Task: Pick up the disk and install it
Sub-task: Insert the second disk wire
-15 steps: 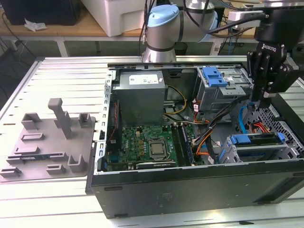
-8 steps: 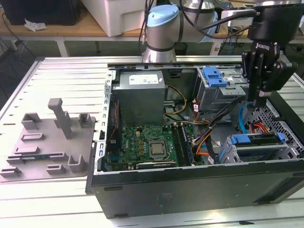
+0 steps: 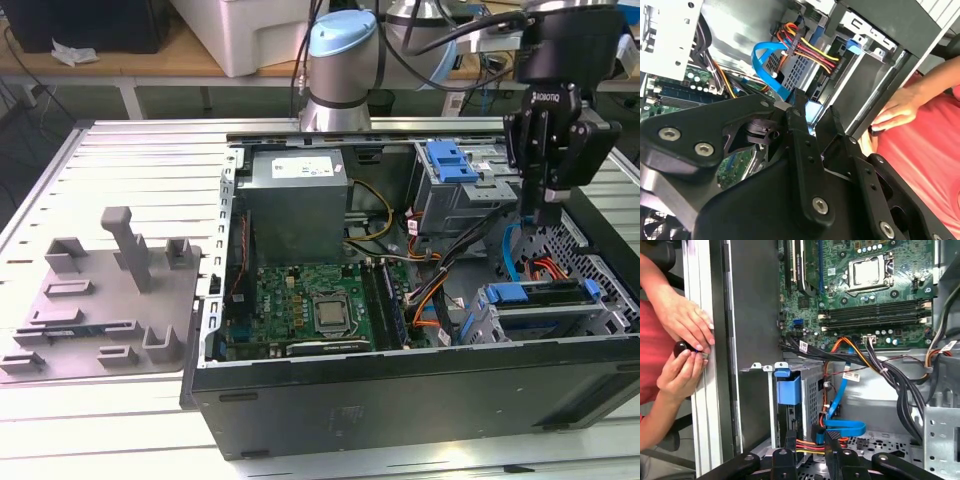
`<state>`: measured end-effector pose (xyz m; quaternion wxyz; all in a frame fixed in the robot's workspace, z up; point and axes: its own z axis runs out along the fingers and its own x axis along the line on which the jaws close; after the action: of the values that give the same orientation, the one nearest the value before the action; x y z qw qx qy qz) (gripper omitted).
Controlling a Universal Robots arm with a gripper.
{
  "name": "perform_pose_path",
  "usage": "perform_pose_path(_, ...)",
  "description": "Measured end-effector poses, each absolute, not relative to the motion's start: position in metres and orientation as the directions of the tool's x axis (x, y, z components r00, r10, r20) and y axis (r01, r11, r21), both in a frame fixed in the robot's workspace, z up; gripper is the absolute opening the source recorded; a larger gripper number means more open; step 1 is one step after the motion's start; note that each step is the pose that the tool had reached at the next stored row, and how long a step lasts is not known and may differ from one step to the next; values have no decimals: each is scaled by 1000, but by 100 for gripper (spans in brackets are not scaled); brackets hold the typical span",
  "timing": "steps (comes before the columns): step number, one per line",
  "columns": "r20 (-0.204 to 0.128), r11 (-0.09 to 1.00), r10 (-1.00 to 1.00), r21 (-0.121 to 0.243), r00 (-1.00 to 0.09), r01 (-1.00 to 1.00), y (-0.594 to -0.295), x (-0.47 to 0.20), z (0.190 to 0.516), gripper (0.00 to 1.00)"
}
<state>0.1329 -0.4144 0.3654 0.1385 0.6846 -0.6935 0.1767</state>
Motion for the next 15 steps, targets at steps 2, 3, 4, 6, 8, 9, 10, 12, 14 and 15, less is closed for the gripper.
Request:
perform_pose_path(2, 437, 1, -899, -56, -25, -998, -414, 133, 364, 36)
perform_pose_path(3, 437, 1, -899, -56, -26, -998, -414, 133, 364, 36)
perform_pose_path(4, 437, 2, -899, -56, -27, -998, -414, 132, 363, 36)
perform_pose_path(6, 437, 6, -899, -57, -31, -998, -413, 132, 362, 36)
perform_pose_path(8, 437, 13, -899, -58, -37, -998, -413, 132, 361, 36)
perform_pose_path(9, 437, 16, -899, -58, -40, -998, -413, 132, 361, 36)
perform_pose_path(10, 437, 18, -899, -58, -42, -998, -413, 132, 361, 36)
perform_pose_path(12, 437, 24, -898, -58, -46, -998, -412, 132, 360, 36)
perform_pose_path(14, 437, 37, -897, -58, -58, -998, -412, 134, 360, 36)
perform_pose_path(15, 437, 41, -897, -58, -62, -997, -412, 135, 360, 36)
